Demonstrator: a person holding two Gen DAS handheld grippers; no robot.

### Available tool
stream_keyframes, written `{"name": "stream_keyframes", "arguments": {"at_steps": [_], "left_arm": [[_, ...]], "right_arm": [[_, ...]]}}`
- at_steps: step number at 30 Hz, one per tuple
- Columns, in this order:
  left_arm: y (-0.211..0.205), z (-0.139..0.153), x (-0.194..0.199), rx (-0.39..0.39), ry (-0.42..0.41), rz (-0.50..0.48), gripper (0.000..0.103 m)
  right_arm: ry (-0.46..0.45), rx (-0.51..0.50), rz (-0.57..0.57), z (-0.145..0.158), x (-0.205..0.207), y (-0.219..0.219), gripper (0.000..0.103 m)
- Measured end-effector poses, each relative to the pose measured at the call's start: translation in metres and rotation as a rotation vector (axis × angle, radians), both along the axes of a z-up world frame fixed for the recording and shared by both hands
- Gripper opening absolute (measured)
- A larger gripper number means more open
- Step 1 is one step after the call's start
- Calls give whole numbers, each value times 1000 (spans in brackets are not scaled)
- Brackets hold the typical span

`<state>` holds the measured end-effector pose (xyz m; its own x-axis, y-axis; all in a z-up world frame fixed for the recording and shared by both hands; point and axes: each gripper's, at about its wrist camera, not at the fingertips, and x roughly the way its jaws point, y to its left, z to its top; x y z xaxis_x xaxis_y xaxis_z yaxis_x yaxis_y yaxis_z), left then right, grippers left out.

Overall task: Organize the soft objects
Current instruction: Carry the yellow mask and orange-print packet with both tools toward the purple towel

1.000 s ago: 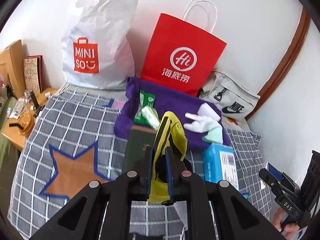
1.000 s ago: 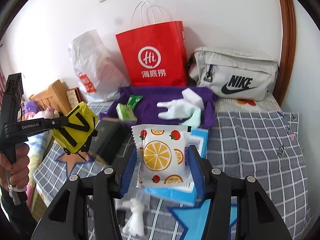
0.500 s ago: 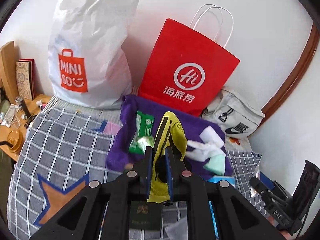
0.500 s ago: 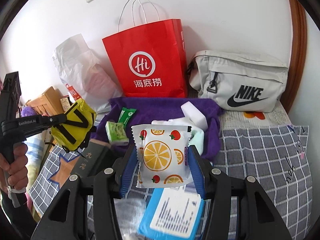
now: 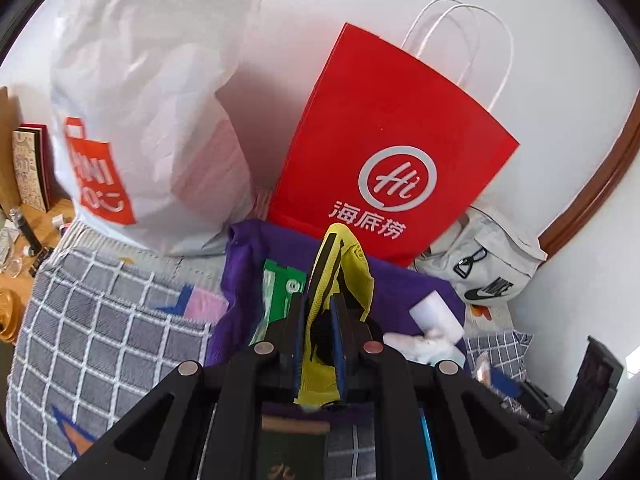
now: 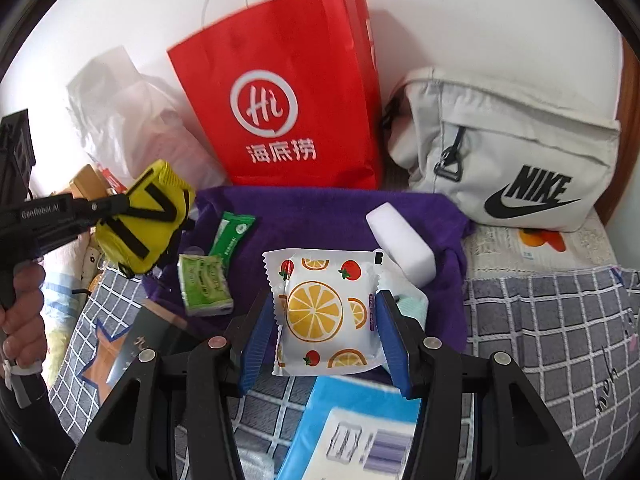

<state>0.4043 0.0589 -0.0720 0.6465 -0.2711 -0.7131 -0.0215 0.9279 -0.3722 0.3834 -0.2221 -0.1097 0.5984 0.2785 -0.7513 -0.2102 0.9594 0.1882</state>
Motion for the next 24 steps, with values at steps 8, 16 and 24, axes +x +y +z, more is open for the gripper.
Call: {"name": "stream_keyframes", "arguments": {"at_steps": [8, 16, 24], "left_arm": [[-11, -30, 43, -39, 44, -14, 12], [-11, -61, 63, -31, 96, -3, 12], [-14, -79, 72, -26, 141, -17, 13]], "right_arm": [[87, -29, 7, -32, 33, 4, 51], [136, -46, -3, -52, 49, 2, 51], [143, -51, 3, -60, 55, 7, 53]]}}
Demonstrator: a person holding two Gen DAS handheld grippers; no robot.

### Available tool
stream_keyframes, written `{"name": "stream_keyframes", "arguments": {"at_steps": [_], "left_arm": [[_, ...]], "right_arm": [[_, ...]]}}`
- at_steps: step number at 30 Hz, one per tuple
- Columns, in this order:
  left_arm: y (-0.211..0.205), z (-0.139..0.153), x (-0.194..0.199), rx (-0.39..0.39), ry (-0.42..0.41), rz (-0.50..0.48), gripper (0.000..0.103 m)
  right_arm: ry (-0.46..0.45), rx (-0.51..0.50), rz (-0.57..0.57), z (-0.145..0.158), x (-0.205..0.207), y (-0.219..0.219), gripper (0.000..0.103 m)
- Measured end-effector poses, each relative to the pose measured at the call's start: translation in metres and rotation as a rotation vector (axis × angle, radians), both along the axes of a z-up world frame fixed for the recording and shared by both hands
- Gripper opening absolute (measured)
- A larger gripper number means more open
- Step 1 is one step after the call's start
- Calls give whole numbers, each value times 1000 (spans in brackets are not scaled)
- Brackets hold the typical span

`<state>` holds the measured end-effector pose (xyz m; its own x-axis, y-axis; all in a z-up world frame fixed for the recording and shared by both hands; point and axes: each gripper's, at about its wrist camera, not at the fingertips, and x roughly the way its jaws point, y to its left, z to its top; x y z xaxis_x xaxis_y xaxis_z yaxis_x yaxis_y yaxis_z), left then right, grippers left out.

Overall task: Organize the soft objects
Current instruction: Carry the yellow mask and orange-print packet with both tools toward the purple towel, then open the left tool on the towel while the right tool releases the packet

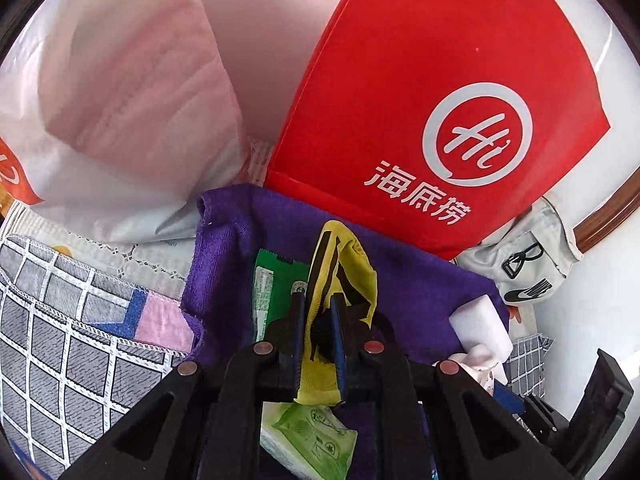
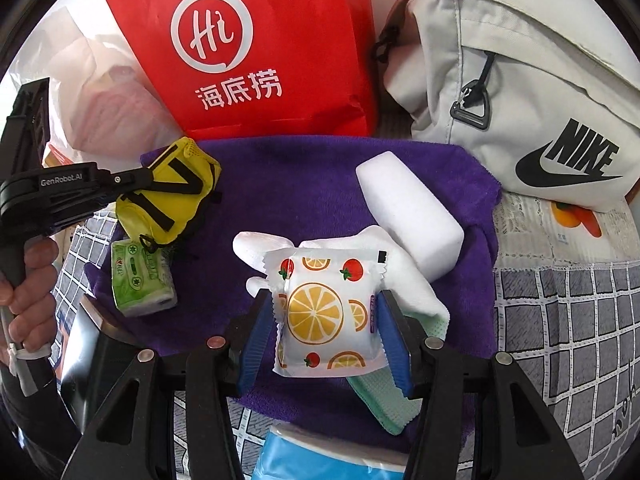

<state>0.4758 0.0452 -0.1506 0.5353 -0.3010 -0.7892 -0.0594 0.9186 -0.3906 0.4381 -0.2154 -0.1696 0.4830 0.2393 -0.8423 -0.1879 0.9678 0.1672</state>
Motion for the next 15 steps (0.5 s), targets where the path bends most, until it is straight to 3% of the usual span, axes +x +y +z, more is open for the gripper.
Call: {"name": "stream_keyframes", "arguments": {"at_steps": [7, 8, 9, 15], "left_arm": [[-1, -3, 2, 31, 22, -16, 17], [0, -2, 1, 29, 23, -18, 18], [0, 0, 0, 25, 22, -24, 20], [0, 10, -12, 58, 17, -31, 39]], "right_arm": [[-15, -7, 30, 1, -2, 8, 60], [-16, -6, 36, 1, -3, 9, 65], [-17, -6, 40, 2, -4, 10, 70], [-42, 18, 19, 14, -14, 10, 71]]}}
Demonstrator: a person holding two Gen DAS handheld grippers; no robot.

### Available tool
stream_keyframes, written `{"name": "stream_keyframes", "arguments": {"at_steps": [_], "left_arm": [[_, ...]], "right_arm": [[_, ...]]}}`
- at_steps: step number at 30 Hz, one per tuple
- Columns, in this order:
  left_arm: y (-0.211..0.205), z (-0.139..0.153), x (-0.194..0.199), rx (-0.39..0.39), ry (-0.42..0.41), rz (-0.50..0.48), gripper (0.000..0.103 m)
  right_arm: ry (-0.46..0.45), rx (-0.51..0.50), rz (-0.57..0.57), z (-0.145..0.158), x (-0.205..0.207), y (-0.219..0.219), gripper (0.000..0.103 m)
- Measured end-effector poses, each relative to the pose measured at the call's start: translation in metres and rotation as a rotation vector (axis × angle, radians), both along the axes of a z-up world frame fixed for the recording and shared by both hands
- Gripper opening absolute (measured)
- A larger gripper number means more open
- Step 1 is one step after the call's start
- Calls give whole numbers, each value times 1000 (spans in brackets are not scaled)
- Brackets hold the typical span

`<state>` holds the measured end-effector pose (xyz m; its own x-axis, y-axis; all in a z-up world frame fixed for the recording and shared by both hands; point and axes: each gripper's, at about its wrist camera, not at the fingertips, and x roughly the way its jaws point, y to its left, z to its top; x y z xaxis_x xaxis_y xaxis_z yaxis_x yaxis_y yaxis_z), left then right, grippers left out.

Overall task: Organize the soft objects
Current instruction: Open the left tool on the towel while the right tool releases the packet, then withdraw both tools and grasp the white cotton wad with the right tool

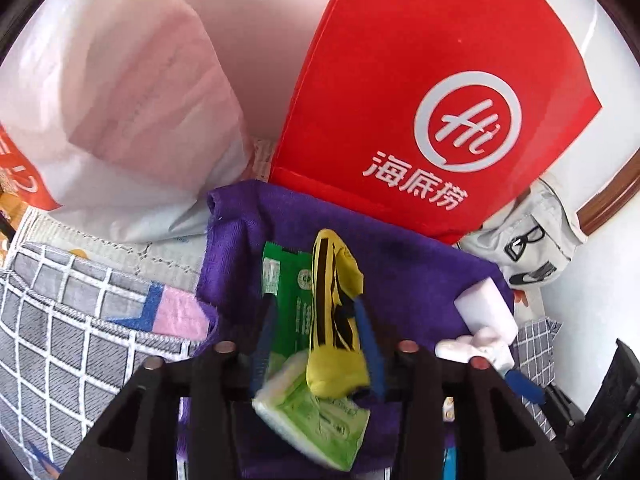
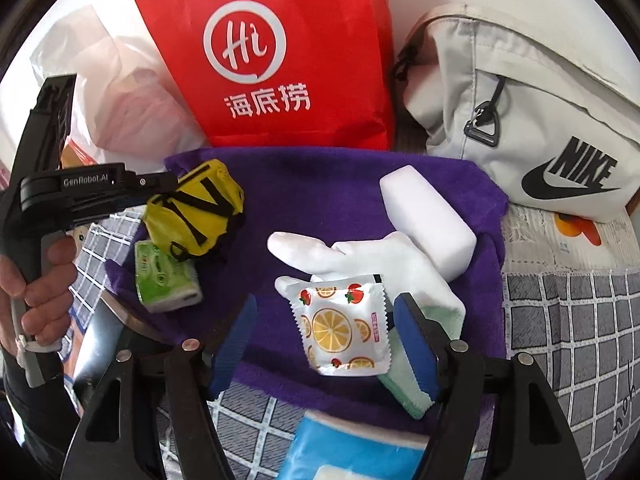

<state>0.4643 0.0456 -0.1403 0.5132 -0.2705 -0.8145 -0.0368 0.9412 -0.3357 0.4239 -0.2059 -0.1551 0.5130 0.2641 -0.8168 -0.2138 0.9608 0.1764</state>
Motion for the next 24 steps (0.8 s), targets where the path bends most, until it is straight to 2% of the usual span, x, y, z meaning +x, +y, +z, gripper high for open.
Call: {"name": "stream_keyframes", "arguments": {"at_steps": [5, 7, 9, 15, 21, 24], "left_arm": [[3, 16, -19, 14, -12, 10, 39], [6, 25, -30, 26, -21, 21, 42], [9, 34, -41, 35, -40, 28, 49], [15, 57, -85, 58, -83, 35, 51], [21, 63, -134, 70, -90, 34, 51], [26, 61, -160, 66, -87, 32, 51]], "right_arm": [[-31, 13, -40, 18, -19, -10, 71], [-54, 24, -48, 28, -32, -14, 71], [-68, 32, -53, 35, -43, -17, 71], [-97, 21, -68, 52, -89, -19, 71], [-100, 63, -76, 61, -135, -19, 71], [-100, 40, -89, 64, -160, -17, 71]]}}
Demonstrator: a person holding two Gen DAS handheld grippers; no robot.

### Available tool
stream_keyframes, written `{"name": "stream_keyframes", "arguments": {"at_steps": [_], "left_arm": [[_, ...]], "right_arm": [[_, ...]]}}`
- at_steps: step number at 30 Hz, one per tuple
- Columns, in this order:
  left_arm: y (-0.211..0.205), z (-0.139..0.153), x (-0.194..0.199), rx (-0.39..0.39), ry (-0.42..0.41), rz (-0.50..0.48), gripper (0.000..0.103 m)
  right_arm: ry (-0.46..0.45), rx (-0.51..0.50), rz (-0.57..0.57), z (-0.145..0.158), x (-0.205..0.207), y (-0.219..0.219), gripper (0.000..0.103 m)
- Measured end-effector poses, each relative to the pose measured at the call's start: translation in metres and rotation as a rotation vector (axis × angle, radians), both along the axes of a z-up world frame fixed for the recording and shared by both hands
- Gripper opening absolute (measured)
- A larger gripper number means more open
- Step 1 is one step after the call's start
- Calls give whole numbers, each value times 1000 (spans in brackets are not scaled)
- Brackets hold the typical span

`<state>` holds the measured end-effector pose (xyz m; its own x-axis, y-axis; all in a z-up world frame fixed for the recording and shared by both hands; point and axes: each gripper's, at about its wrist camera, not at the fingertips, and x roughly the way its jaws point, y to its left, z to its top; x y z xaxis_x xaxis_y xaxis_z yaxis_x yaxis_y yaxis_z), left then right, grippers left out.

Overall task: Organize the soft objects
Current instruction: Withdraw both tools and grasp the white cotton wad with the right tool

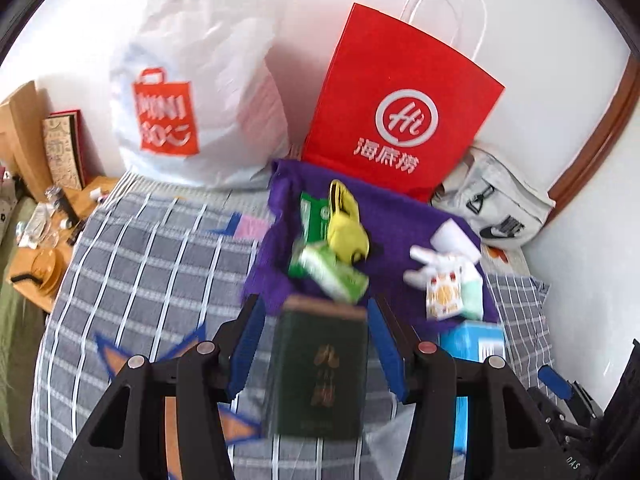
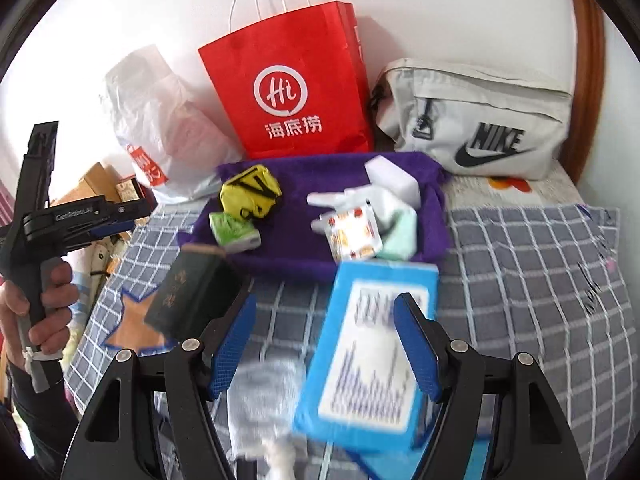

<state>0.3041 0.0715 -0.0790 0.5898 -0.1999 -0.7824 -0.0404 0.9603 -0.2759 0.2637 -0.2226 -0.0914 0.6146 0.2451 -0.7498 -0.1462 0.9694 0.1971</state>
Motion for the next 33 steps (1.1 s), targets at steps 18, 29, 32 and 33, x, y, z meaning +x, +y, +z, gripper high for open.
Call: {"name": "stream_keyframes", "arguments": {"at_steps": [18, 29, 32, 33], "left_arm": [[18, -46, -118, -1, 59, 33, 51], [25, -87, -157, -34, 143, 42, 51], [22, -95, -167, -65, 168, 33, 51], [20, -98, -170, -75, 177, 31, 51]], "right_arm": [[72, -10, 64, -54, -109, 16, 48], [148, -5, 104, -108, -102, 36, 30], [128, -31, 105, -116, -100, 41, 20], [119, -51, 106, -116, -101, 42, 16]]}}
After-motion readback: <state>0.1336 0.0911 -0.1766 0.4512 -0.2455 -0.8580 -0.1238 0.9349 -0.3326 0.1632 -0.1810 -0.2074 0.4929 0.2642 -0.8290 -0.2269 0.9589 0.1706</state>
